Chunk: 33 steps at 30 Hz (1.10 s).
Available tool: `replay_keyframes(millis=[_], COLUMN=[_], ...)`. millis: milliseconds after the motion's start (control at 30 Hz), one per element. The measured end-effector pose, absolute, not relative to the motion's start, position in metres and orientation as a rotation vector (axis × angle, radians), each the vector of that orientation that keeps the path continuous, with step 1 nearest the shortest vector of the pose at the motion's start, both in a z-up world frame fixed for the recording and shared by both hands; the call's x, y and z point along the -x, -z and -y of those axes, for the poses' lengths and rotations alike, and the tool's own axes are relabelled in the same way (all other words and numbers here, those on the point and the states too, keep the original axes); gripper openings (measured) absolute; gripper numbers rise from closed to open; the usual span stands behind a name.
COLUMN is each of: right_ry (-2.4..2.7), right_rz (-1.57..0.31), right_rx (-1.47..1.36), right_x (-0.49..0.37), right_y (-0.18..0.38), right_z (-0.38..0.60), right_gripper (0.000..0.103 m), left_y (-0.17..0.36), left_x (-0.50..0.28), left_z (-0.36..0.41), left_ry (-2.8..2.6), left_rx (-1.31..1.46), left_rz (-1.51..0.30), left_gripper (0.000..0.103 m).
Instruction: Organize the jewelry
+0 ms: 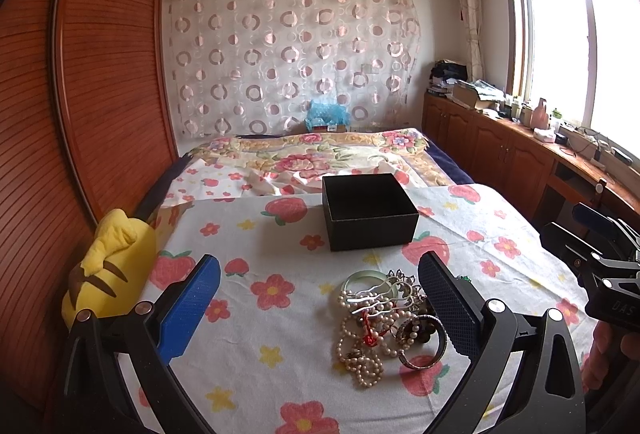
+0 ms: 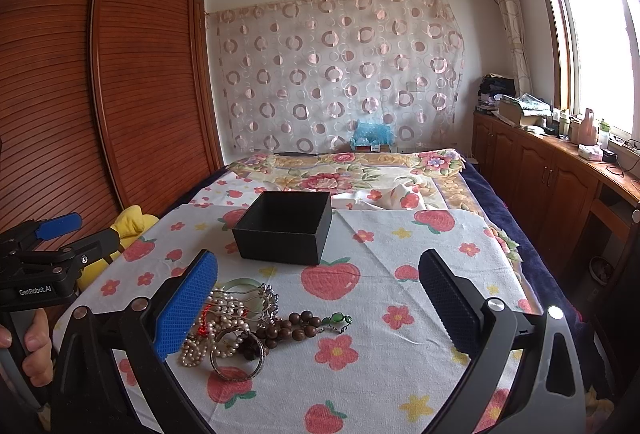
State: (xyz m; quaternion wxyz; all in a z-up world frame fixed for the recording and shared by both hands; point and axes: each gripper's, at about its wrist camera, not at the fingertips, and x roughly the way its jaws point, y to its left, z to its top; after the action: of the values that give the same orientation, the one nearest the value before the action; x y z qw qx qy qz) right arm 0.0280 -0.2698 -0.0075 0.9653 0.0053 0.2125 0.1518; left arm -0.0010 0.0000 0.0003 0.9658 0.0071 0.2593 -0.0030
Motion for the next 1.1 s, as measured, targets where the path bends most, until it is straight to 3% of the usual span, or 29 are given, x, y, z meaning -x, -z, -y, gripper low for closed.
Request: replay_keyframes(millis=[900, 1100], right_ry=[-0.357, -0.411], right_rz=[-0.471, -0.516], right_rx=[0.008, 0.029], right_x=[-0.032, -0.034], right_y=[0.014, 0.030], right_z=[0.264, 0.252], right_gripper=[0.101, 0.089], left_y=[-0.033, -0.009], left_x=[-0.007, -0.017], left_z=[0.022, 0.016], left_ry=[0.012, 0.038], left_rx=[-0.011, -0.009], left_rz=[-0.566, -0.634], left_gripper=[0.096, 0.096])
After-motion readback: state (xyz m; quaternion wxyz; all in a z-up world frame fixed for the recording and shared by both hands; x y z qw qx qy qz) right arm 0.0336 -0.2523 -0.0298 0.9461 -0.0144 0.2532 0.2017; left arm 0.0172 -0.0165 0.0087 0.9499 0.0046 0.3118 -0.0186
